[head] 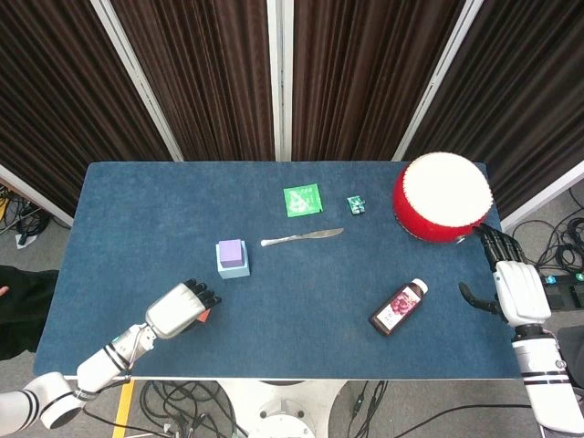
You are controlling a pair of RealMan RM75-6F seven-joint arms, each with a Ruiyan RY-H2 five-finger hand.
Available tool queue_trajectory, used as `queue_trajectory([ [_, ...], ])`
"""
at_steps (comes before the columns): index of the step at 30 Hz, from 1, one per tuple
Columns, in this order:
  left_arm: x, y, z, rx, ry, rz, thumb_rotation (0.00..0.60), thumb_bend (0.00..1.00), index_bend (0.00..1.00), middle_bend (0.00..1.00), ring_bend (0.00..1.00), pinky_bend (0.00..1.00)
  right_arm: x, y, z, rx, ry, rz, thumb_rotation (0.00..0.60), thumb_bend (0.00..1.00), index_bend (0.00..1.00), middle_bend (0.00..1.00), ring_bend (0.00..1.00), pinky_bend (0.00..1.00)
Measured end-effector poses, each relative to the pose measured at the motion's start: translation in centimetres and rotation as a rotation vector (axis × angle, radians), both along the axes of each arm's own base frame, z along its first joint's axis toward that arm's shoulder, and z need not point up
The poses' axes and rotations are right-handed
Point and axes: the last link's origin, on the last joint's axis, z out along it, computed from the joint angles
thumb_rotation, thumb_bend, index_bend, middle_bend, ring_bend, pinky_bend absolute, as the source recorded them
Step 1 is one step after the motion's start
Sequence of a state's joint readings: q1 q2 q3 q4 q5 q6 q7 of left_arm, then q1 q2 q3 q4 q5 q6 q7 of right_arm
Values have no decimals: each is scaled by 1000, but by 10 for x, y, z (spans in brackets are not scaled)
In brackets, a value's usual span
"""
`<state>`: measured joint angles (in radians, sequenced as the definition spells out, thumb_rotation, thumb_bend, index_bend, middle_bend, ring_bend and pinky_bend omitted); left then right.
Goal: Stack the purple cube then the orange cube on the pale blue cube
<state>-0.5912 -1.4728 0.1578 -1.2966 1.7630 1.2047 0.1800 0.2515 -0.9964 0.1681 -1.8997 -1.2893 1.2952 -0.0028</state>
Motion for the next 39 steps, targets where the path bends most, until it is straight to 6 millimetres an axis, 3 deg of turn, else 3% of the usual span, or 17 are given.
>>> queue_trajectory([
  [21, -8, 6, -18, -35, 41, 2, 600, 272, 385, 524, 389, 465, 0, -1, 2, -8, -7, -5, 600, 219, 0, 28, 0, 0],
  [39, -13, 6, -21, -31, 34, 22, 600, 315, 428, 586, 399, 483, -1, -1, 3, -11, -9, -8, 600, 220, 0, 28, 0, 0],
])
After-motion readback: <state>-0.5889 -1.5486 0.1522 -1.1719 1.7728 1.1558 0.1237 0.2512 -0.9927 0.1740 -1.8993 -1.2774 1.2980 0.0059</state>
